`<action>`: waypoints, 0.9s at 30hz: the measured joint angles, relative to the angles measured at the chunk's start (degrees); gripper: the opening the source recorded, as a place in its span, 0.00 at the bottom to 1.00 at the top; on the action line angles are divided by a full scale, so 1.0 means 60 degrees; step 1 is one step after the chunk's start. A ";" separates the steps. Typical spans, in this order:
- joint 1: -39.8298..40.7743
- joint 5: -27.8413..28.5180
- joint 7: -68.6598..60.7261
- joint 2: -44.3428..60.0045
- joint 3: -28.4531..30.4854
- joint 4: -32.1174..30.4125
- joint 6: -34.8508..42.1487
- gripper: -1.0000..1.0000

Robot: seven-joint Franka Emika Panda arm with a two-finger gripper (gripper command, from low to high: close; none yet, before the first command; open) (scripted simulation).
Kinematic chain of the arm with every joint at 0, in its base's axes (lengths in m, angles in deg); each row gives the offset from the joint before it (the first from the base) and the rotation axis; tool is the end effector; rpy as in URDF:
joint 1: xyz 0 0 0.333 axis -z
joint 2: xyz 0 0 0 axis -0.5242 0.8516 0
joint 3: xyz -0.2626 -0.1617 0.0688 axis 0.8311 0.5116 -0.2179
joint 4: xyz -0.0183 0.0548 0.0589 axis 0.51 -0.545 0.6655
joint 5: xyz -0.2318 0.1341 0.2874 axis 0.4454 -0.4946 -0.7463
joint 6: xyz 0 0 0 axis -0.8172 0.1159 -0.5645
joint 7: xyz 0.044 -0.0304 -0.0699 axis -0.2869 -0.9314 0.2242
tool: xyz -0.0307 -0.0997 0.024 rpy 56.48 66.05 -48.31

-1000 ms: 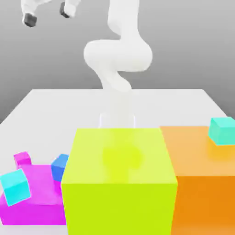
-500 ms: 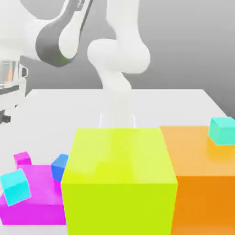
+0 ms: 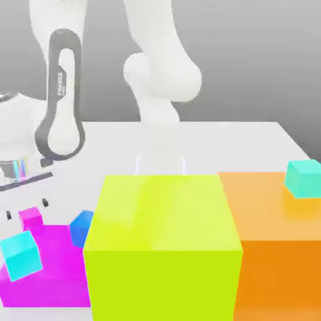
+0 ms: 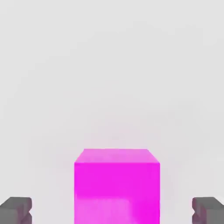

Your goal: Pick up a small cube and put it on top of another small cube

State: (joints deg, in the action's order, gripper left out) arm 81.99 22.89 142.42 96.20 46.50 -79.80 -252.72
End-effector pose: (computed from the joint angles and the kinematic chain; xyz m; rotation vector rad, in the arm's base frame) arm 0.2251 -0.3310 0.1291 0.2532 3.1314 -0.0008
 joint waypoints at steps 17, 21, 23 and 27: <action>-0.0937 0.1211 -0.0236 -0.2326 -0.0099 0.0652 0.2941 0.00; -0.1943 0.1337 -0.1559 -0.2653 -0.0716 0.1981 0.4594 0.00; -0.2431 0.1362 -0.2250 -0.2802 -0.0989 0.2650 0.5415 0.00; -0.2742 0.1458 -0.2784 -0.2168 -0.1097 0.3014 0.5148 0.00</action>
State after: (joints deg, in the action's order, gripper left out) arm 65.54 31.63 125.72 83.20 39.92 -61.72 -221.83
